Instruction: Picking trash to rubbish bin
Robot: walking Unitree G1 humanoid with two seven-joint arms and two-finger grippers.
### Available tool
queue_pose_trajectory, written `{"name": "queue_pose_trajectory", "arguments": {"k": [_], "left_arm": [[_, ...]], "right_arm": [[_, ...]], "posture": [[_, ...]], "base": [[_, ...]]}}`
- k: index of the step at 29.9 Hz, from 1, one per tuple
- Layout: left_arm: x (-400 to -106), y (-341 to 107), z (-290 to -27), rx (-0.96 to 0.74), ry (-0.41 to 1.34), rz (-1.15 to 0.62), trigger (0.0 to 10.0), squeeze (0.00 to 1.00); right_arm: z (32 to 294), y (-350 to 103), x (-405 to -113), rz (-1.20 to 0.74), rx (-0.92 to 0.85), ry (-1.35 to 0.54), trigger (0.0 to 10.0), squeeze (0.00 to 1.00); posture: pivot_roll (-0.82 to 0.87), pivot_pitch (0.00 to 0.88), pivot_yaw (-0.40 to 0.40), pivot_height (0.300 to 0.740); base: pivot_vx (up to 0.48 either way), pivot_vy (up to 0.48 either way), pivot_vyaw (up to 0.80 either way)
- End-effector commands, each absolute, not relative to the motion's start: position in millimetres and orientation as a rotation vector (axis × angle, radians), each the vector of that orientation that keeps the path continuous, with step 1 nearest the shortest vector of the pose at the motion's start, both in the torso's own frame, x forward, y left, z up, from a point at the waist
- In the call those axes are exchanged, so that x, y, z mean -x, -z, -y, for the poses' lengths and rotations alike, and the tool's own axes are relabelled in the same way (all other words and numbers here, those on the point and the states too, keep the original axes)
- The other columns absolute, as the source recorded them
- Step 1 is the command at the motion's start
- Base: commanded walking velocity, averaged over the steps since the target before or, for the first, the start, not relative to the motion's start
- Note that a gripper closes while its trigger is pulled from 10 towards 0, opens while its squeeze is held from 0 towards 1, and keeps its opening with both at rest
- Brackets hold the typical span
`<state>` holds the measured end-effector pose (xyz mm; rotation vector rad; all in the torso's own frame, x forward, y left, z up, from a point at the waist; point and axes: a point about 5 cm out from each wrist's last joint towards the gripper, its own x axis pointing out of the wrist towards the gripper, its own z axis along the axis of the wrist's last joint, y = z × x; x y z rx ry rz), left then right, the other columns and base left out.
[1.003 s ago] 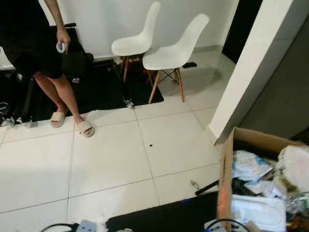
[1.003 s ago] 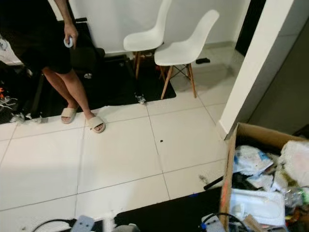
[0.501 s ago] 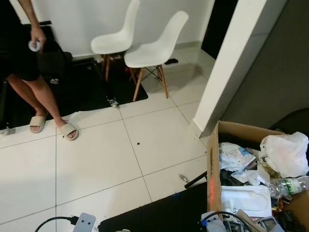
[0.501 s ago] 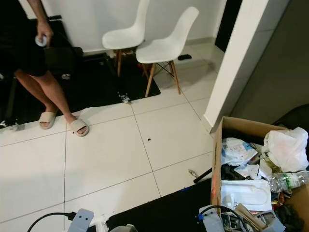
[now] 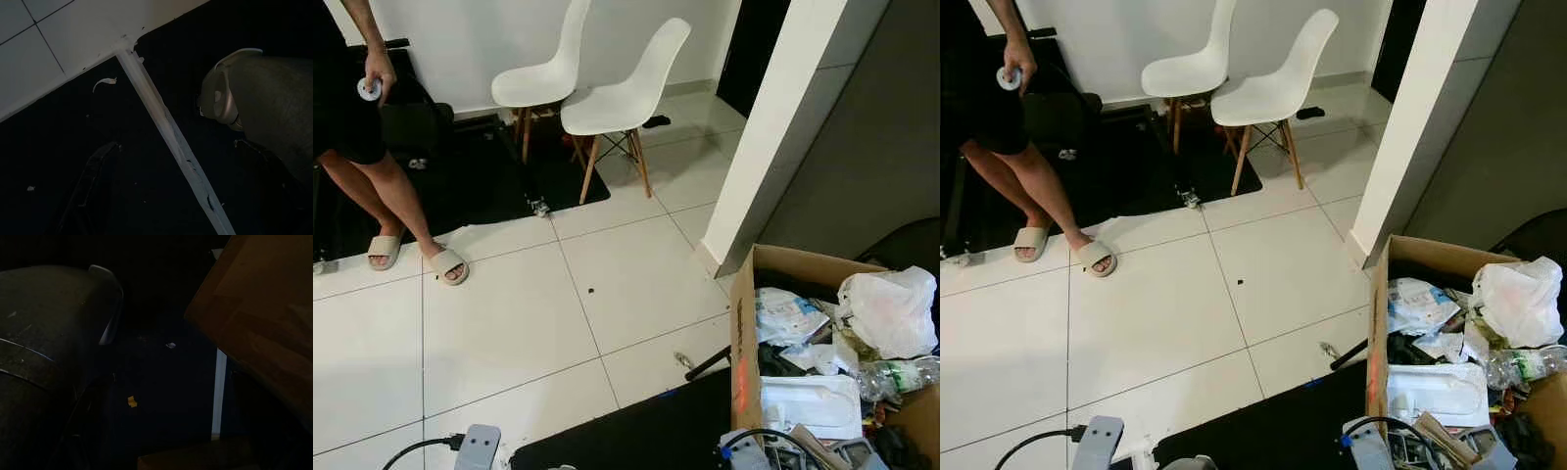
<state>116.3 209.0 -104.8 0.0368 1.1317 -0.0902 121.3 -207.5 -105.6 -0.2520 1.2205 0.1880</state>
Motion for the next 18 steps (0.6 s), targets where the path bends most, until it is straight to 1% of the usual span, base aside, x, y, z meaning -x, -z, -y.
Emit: {"name": "queue_pose_trajectory", "arguments": {"k": [1, 2, 5, 7, 14, 18], "left_arm": [[-120.2, 104.4, -206.2, -0.061, 0.082, -1.121, 10.0, 0.00], [-125.9, 101.4, -213.9, -0.109, 0.036, -1.094, 10.0, 0.00], [-136.7, 95.2, -224.8, -0.138, -0.034, -1.034, 10.0, 0.00], [-145.9, 90.7, -227.9, -0.131, -0.041, -0.993, 10.0, 0.00], [-178.4, 75.1, -224.7, -0.142, -0.001, -0.844, 10.0, 0.00], [-187.4, 70.8, -221.8, -0.138, -0.001, -0.805, 10.0, 0.00]], "right_arm": [[199.9, 102.6, -133.9, -1.174, 0.246, -0.210, 10.0, 0.00], [199.6, 102.5, -134.1, -1.174, 0.246, -0.211, 10.0, 0.00], [199.2, 102.6, -133.9, -1.174, 0.245, -0.212, 10.0, 0.00], [199.2, 102.8, -133.5, -1.176, 0.247, -0.214, 10.0, 0.00], [198.8, 103.3, -132.1, -1.180, 0.252, -0.219, 10.0, 0.00], [198.6, 103.5, -131.7, -1.180, 0.251, -0.218, 10.0, 0.00]], "posture": [[0.13, 0.000, -0.015, 0.740], [0.13, 0.000, -0.015, 0.740], [0.13, 0.000, -0.015, 0.740], [0.13, 0.000, -0.015, 0.740], [0.14, 0.005, -0.013, 0.740], [0.14, 0.005, -0.013, 0.740]], "base": [[0.000, 0.000, 0.00], [0.000, 0.000, 0.00], [0.000, 0.000, 0.00], [0.000, 0.000, 0.00], [0.000, 0.000, 0.00], [0.000, 0.000, 0.00]]}}
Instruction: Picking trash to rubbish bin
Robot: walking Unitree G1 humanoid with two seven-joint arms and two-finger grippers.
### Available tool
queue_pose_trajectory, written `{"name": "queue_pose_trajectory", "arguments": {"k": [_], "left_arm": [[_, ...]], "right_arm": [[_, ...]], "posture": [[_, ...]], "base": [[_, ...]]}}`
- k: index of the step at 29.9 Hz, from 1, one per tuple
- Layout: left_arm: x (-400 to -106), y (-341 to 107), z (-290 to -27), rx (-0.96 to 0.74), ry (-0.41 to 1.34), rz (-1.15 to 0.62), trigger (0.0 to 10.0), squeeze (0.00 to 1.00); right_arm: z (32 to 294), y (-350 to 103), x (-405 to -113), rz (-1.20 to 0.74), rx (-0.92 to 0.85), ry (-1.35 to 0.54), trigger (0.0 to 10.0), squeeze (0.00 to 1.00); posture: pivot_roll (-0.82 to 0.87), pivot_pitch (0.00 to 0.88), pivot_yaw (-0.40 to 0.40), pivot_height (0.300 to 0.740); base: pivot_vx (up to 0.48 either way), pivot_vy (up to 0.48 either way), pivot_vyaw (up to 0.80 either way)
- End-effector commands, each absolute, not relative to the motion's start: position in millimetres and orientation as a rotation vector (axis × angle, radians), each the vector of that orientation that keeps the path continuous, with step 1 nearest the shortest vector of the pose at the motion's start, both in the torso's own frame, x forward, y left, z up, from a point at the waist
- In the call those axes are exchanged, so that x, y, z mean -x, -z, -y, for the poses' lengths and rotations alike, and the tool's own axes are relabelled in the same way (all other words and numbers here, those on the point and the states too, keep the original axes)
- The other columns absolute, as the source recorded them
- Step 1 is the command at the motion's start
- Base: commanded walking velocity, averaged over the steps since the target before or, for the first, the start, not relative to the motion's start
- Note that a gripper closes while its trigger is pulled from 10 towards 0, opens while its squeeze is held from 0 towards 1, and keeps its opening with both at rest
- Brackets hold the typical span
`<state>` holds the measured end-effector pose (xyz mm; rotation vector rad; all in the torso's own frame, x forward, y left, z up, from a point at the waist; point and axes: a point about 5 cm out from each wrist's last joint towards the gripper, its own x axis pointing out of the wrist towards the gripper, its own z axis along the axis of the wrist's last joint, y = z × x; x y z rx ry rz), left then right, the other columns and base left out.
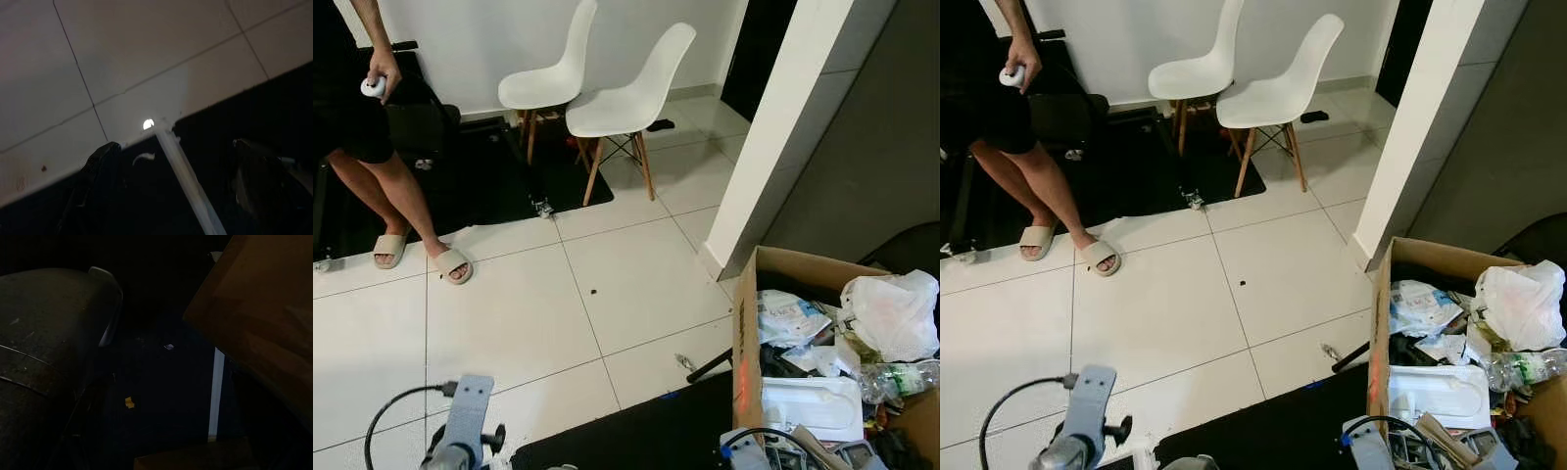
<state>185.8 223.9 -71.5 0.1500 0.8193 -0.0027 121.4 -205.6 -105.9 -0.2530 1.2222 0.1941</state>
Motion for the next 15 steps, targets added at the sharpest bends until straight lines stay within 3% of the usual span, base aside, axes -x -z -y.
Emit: {"name": "queue_pose_trajectory", "arguments": {"k": [1, 9, 15], "left_arm": [[-192.3, 68.7, -219.2, -0.141, 0.007, -0.788, 10.0, 0.00], [-182.3, 74.8, -218.6, -0.177, 0.022, -0.841, 10.0, 0.00], [-161.1, 84.9, -220.3, -0.186, 0.028, -0.919, 10.0, 0.00]], "right_arm": [[198.4, 103.6, -131.4, -1.180, 0.252, -0.218, 10.0, 0.00], [203.5, 101.7, -134.9, -1.153, 0.206, -0.132, 10.0, 0.00], [231.5, 79.5, -175.2, -0.963, 0.078, 0.136, 10.0, 0.00]], "posture": [[0.14, 0.005, -0.013, 0.740], [0.14, 0.005, -0.013, 0.740], [0.13, 0.009, -0.005, 0.740]], "base": [[0.000, 0.000, 0.00], [0.000, 0.000, 0.00], [0.000, 0.000, 0.00]]}}
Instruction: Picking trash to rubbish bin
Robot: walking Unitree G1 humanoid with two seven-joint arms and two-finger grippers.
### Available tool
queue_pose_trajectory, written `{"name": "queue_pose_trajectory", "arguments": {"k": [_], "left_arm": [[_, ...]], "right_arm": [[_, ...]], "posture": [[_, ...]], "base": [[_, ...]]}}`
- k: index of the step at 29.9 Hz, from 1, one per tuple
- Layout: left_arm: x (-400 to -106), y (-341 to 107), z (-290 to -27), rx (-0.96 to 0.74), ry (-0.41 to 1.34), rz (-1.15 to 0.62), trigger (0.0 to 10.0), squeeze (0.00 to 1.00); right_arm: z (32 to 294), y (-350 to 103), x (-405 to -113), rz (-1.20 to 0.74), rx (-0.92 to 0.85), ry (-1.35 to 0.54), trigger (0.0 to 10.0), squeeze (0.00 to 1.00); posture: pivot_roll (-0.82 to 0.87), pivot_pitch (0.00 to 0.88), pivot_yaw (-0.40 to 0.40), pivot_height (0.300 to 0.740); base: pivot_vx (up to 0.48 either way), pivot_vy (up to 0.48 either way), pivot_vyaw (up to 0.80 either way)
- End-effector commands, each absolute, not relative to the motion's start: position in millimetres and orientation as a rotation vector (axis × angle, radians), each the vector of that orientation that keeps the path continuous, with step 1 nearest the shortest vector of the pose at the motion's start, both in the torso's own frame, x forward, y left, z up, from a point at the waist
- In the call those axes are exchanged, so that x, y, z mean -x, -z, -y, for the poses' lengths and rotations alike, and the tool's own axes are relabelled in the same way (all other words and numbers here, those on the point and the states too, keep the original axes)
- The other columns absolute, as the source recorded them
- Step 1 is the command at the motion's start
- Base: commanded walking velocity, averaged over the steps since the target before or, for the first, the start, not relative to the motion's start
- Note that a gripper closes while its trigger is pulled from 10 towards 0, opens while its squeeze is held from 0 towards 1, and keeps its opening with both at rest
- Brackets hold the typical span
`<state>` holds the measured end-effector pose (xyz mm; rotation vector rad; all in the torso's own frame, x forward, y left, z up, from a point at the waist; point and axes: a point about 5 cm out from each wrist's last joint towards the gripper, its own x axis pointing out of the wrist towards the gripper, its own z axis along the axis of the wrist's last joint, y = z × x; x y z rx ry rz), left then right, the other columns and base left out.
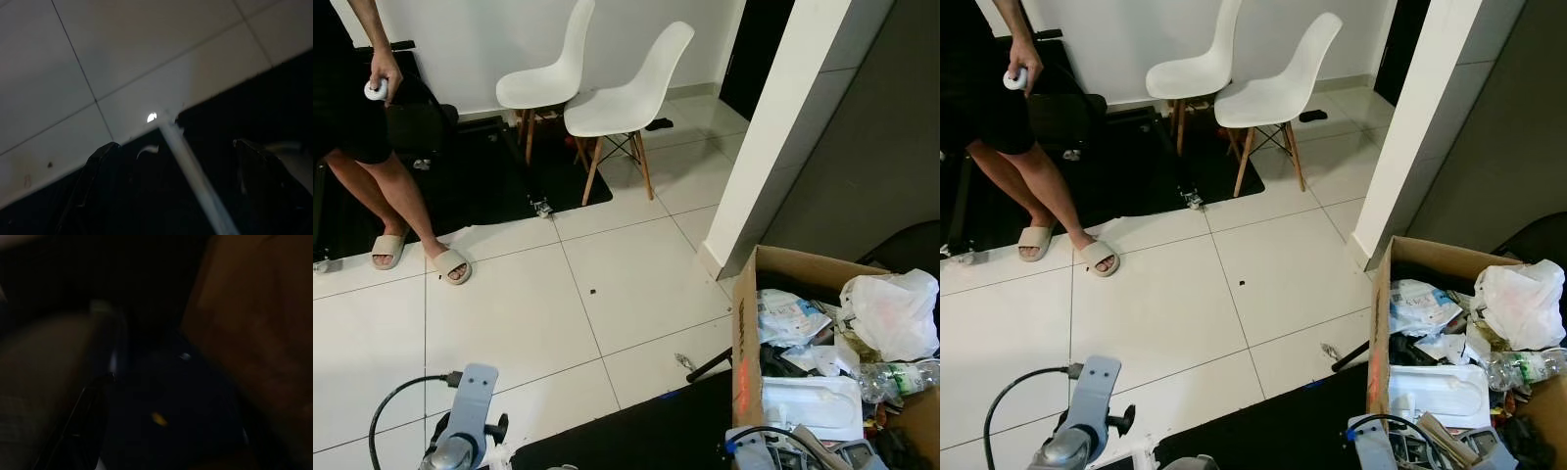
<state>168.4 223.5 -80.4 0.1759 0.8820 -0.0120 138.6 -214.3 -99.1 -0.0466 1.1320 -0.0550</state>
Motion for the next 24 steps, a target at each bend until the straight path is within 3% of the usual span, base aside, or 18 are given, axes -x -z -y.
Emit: {"name": "queue_pose_trajectory", "arguments": {"k": [1, 15, 16, 24], "left_arm": [[-159.6, 85.6, -220.3, -0.186, 0.028, -0.924, 10.0, 0.00], [-138.6, 95.1, -215.0, -0.196, 0.047, -0.992, 10.0, 0.00], [-136.8, 96.0, -214.0, -0.198, 0.052, -0.998, 10.0, 0.00], [-136.3, 96.4, -213.4, -0.205, 0.060, -1.003, 10.0, 0.00]], "right_arm": [[233.2, 78.1, -177.2, -0.955, 0.079, 0.144, 10.0, 0.00], [245.2, 64.9, -197.1, -0.908, 0.260, 0.172, 10.0, 0.00], [255.3, 61.6, -198.3, -0.931, 0.393, 0.183, 10.0, 0.00], [282.1, 54.4, -195.4, -1.048, 0.751, 0.125, 10.0, 0.00]], "posture": [[0.13, 0.009, -0.005, 0.740], [0.13, 0.010, -0.012, 0.740], [0.13, 0.015, -0.014, 0.740], [0.13, 0.017, -0.013, 0.740]], "base": [[0.000, 0.000, 0.00], [0.000, 0.000, 0.00], [0.000, 0.000, 0.00], [0.000, 0.000, 0.00]]}}
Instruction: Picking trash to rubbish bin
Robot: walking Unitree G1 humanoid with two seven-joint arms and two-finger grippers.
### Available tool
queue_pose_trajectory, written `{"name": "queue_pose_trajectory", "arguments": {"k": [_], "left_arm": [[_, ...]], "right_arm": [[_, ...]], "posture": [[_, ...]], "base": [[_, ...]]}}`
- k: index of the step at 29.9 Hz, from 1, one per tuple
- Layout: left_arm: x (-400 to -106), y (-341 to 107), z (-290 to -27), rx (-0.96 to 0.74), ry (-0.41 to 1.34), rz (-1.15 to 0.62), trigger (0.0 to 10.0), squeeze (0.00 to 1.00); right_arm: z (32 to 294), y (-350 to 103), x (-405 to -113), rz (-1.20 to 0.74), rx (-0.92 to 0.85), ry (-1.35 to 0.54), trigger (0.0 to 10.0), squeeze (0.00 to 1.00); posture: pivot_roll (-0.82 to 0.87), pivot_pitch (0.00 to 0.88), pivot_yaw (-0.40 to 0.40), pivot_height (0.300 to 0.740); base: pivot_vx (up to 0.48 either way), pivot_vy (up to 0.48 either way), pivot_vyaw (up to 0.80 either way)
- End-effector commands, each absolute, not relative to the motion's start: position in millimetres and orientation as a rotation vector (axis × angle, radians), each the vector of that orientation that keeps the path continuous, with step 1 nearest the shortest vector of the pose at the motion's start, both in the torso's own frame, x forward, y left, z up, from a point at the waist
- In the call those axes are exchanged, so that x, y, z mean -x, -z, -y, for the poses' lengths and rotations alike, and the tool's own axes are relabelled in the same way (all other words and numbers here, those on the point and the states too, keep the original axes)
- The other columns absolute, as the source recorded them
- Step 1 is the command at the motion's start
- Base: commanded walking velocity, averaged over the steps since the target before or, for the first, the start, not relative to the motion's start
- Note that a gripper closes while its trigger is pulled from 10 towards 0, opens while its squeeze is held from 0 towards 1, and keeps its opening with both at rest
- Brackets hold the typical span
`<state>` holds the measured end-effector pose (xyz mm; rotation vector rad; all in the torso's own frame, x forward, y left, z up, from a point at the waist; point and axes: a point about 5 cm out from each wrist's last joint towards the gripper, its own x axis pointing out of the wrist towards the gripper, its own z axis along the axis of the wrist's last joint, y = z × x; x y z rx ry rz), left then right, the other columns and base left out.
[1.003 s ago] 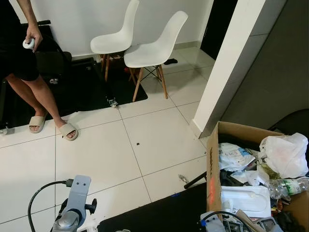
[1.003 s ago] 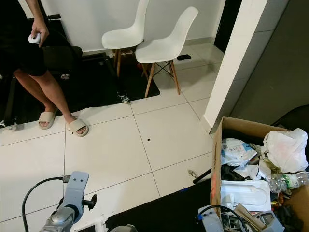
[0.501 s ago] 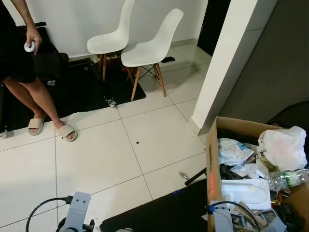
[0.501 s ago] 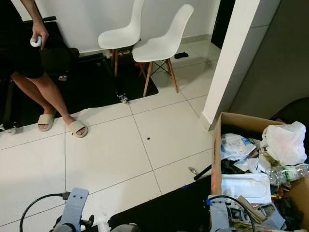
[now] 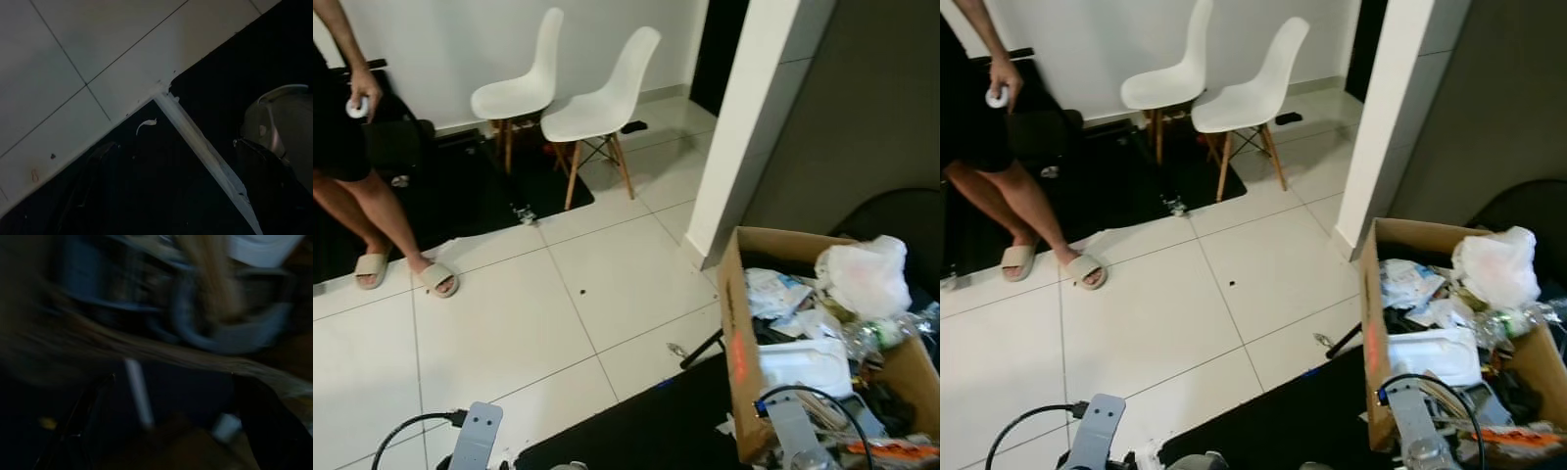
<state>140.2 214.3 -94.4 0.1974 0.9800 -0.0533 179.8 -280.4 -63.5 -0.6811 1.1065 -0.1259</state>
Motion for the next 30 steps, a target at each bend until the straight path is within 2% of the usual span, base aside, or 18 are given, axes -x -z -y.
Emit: {"name": "queue_pose_trajectory", "arguments": {"k": [1, 9, 16, 20, 24, 26, 27, 30], "left_arm": [[-136.3, 96.4, -213.4, -0.205, 0.060, -1.003, 10.0, 0.00], [-134.5, 97.5, -210.2, -0.202, 0.069, -1.006, 10.0, 0.00], [-130.7, 98.9, -210.0, -0.197, 0.070, -1.020, 10.0, 0.00], [-129.1, 99.6, -210.1, -0.191, 0.061, -1.029, 10.0, 0.00], [-128.5, 100.0, -209.4, -0.185, 0.069, -1.034, 10.0, 0.00], [-128.2, 100.2, -209.0, -0.183, 0.072, -1.037, 10.0, 0.00], [-128.4, 100.2, -208.8, -0.181, 0.073, -1.036, 10.0, 0.00], [-127.5, 100.5, -208.3, -0.187, 0.090, -1.042, 10.0, 0.00]], "right_arm": [[282.1, 54.4, -195.4, -1.048, 0.751, 0.125, 10.0, 0.00], [308.2, 35.6, -205.0, -1.009, 0.844, 0.277, 10.0, 0.00], [315.0, 18.5, -224.4, -0.909, 0.863, 0.335, 10.0, 0.00], [314.3, 7.5, -238.9, -0.816, 0.796, 0.374, 10.0, 0.00], [304.9, -17.9, -271.2, -0.571, 0.470, 0.441, 10.0, 0.00], [304.5, -22.5, -275.7, -0.537, 0.428, 0.451, 10.0, 0.00], [299.1, -35.5, -290.3, -0.448, 0.273, 0.447, 10.0, 0.00], [286.4, -58.0, -313.5, -0.300, 0.046, 0.374, 10.0, 0.00]], "posture": [[0.13, 0.017, -0.013, 0.740], [0.13, 0.020, -0.017, 0.740], [0.13, 0.027, -0.023, 0.740], [0.12, 0.030, -0.024, 0.740], [0.12, 0.034, -0.022, 0.740], [0.12, 0.034, -0.022, 0.740], [0.12, 0.034, -0.022, 0.740], [0.12, 0.036, -0.023, 0.740]], "base": [[0.000, 0.000, 0.00], [0.000, 0.000, 0.00], [0.000, 0.000, 0.00], [0.000, 0.000, 0.00], [0.000, 0.000, 0.00], [0.000, 0.000, 0.00], [0.000, 0.000, 0.00], [0.094, 0.000, 0.00]]}}
